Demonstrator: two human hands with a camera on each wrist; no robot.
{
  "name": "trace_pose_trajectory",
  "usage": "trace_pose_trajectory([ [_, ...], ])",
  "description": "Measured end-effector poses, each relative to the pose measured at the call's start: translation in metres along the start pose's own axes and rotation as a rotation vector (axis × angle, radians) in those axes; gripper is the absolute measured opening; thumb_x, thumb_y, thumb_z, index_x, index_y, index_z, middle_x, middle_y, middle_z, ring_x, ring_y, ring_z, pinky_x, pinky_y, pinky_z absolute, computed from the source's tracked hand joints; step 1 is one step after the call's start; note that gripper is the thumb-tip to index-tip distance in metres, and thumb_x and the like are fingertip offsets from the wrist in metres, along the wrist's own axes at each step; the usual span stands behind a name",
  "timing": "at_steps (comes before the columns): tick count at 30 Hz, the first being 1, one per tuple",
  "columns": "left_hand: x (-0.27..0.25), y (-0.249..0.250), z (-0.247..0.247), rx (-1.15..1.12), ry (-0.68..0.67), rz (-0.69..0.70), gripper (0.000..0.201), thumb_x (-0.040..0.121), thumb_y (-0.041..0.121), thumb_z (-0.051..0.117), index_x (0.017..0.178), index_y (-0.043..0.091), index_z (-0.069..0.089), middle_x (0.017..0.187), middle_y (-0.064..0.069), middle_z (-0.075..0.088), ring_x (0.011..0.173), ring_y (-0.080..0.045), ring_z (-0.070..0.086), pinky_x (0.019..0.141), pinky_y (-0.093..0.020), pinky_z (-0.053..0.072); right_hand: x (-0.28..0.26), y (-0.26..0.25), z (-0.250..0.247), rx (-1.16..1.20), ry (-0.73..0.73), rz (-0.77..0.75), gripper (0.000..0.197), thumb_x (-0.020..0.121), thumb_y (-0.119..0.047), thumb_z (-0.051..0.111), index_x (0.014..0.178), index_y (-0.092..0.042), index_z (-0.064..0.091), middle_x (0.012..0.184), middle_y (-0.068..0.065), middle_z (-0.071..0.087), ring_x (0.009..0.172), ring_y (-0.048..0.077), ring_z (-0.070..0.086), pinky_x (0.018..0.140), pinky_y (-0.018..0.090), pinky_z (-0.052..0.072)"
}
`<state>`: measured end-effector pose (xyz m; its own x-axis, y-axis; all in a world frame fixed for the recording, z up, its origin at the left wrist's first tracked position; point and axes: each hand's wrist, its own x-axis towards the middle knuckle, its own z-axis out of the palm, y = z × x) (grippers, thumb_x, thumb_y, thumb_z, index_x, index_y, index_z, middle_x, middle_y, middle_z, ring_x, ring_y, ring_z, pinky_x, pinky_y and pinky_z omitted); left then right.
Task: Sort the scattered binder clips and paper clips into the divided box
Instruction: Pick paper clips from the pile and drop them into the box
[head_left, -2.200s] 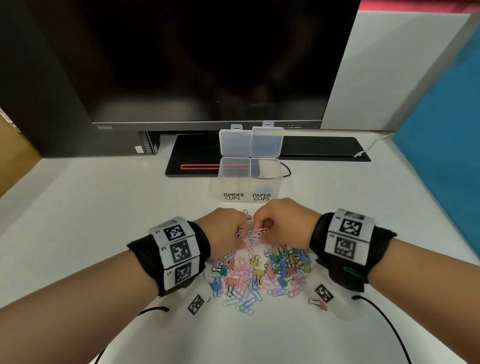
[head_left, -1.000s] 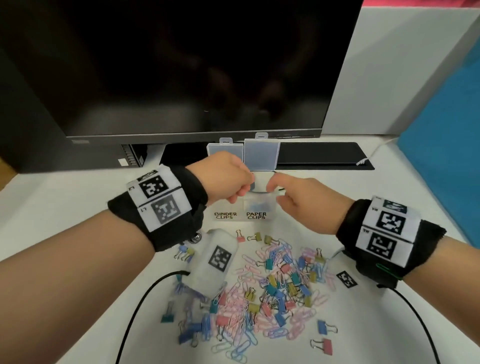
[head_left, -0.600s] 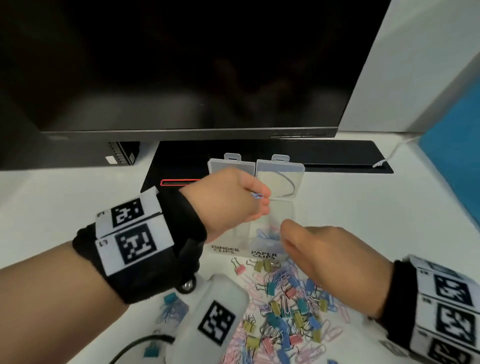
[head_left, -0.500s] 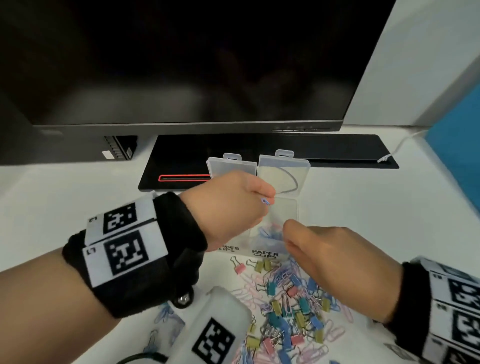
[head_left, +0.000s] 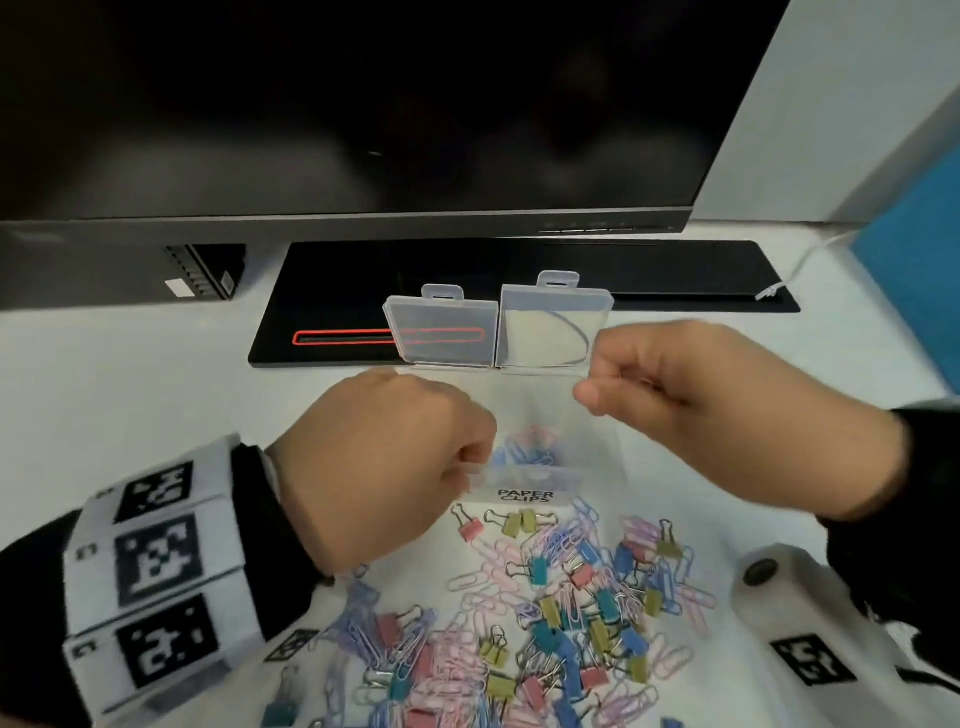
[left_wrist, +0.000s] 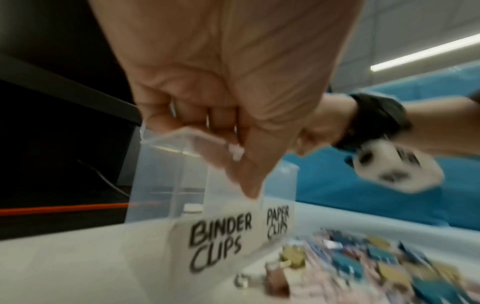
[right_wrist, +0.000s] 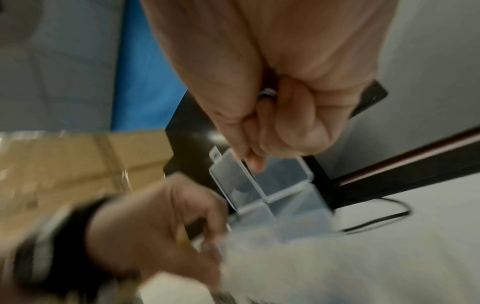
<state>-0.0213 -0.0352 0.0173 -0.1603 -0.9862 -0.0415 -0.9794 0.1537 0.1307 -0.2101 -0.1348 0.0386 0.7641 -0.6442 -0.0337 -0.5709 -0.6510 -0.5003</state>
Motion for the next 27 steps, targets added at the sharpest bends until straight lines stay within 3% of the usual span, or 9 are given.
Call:
trace_pose_trajectory([
  [3, -0.005, 0.001, 0.009, 0.018, 0.082, 0.051, 0.011, 0.064, 0.018, 0.063, 0.059, 0.024, 0.055, 0.057, 0.009, 0.053, 0.053, -0.017, 0.056, 0.045, -0.023, 0.04, 0.016, -0.009, -0.009, 0.152, -0.178, 0.099, 0.029, 0.084, -0.04, 0.061, 0.07, -0.015, 0.059, 0.047, -0.007, 0.05, 0.036, 0.006, 0.041, 0.04, 0.011, 0.034],
  [6, -0.011, 0.005, 0.019, 0.053, 0.118, 0.145, 0.024, 0.056, 0.013, 0.078, 0.058, 0.024, 0.057, 0.054, 0.008, 0.052, 0.049, -0.02, 0.055, 0.04, -0.025, 0.045, 0.029, -0.016, -0.01, 0.243, -0.307, 0.205, 0.023, 0.076, -0.039, 0.068, 0.075, -0.016, 0.065, 0.047, -0.003, 0.051, 0.043, 0.014, 0.042, 0.045, 0.024, 0.037],
  [10, -0.013, 0.008, 0.026, 0.105, 0.172, 0.169, 0.035, 0.048, 0.004, 0.084, 0.056, 0.021, 0.054, 0.052, 0.006, 0.049, 0.046, -0.021, 0.051, 0.036, -0.026, 0.043, 0.037, -0.021, -0.005, 0.137, -0.255, 0.245, 0.015, 0.078, -0.032, 0.073, 0.074, -0.019, 0.067, 0.051, -0.004, 0.054, 0.04, 0.011, 0.043, 0.044, 0.022, 0.039],
  [14, -0.017, 0.014, 0.029, 0.104, 0.179, 0.19, 0.044, 0.038, 0.001, 0.085, 0.052, 0.021, 0.049, 0.049, 0.006, 0.047, 0.043, -0.02, 0.05, 0.036, -0.021, 0.037, 0.036, -0.03, 0.004, -0.102, -0.169, 0.181, 0.008, 0.081, -0.028, 0.07, 0.078, -0.021, 0.069, 0.057, -0.012, 0.052, 0.042, 0.002, 0.051, 0.038, 0.005, 0.037],
  [17, -0.021, 0.015, 0.029, 0.094, 0.192, 0.206, 0.047, 0.034, 0.003, 0.087, 0.053, 0.022, 0.048, 0.05, 0.006, 0.047, 0.043, -0.019, 0.05, 0.036, -0.02, 0.034, 0.037, -0.035, 0.005, -0.068, -0.203, 0.21, 0.008, 0.084, -0.025, 0.069, 0.081, -0.018, 0.067, 0.062, -0.006, 0.066, 0.037, -0.003, 0.054, 0.037, 0.002, 0.035],
  [20, -0.022, 0.014, 0.029, 0.104, 0.205, 0.204, 0.047, 0.034, 0.001, 0.086, 0.053, 0.021, 0.047, 0.049, 0.007, 0.046, 0.042, -0.019, 0.048, 0.035, -0.019, 0.032, 0.035, -0.041, -0.001, -0.035, -0.251, 0.23, 0.005, 0.084, -0.019, 0.067, 0.089, -0.018, 0.069, 0.073, -0.004, 0.072, 0.066, 0.009, 0.068, 0.054, 0.01, 0.046],
  [23, -0.021, 0.013, 0.03, 0.114, 0.227, 0.192, 0.044, 0.039, 0.0, 0.085, 0.054, 0.021, 0.049, 0.049, 0.007, 0.046, 0.042, -0.019, 0.048, 0.033, -0.02, 0.035, 0.036, -0.045, -0.004, -0.111, -0.248, 0.198, 0.017, 0.086, -0.013, 0.062, 0.096, -0.021, 0.073, 0.071, -0.012, 0.062, 0.084, 0.013, 0.066, 0.067, 0.018, 0.049],
  [25, -0.021, 0.013, 0.03, 0.118, 0.232, 0.18, 0.042, 0.041, 0.0, 0.084, 0.054, 0.021, 0.049, 0.05, 0.007, 0.047, 0.043, -0.02, 0.049, 0.032, -0.021, 0.038, 0.036, -0.047, -0.004, -0.13, -0.284, 0.192, 0.023, 0.09, -0.009, 0.056, 0.102, -0.019, 0.073, 0.087, -0.008, 0.068, 0.095, 0.015, 0.067, 0.081, 0.022, 0.052],
  [27, -0.02, 0.012, 0.028, 0.124, 0.216, 0.184, 0.041, 0.042, 0.001, 0.084, 0.054, 0.021, 0.05, 0.05, 0.007, 0.048, 0.044, -0.02, 0.051, 0.032, -0.021, 0.038, 0.035, -0.046, -0.005, -0.084, -0.299, 0.209, 0.029, 0.09, -0.003, 0.051, 0.105, -0.016, 0.072, 0.102, -0.001, 0.071, 0.097, 0.017, 0.068, 0.086, 0.025, 0.055],
])
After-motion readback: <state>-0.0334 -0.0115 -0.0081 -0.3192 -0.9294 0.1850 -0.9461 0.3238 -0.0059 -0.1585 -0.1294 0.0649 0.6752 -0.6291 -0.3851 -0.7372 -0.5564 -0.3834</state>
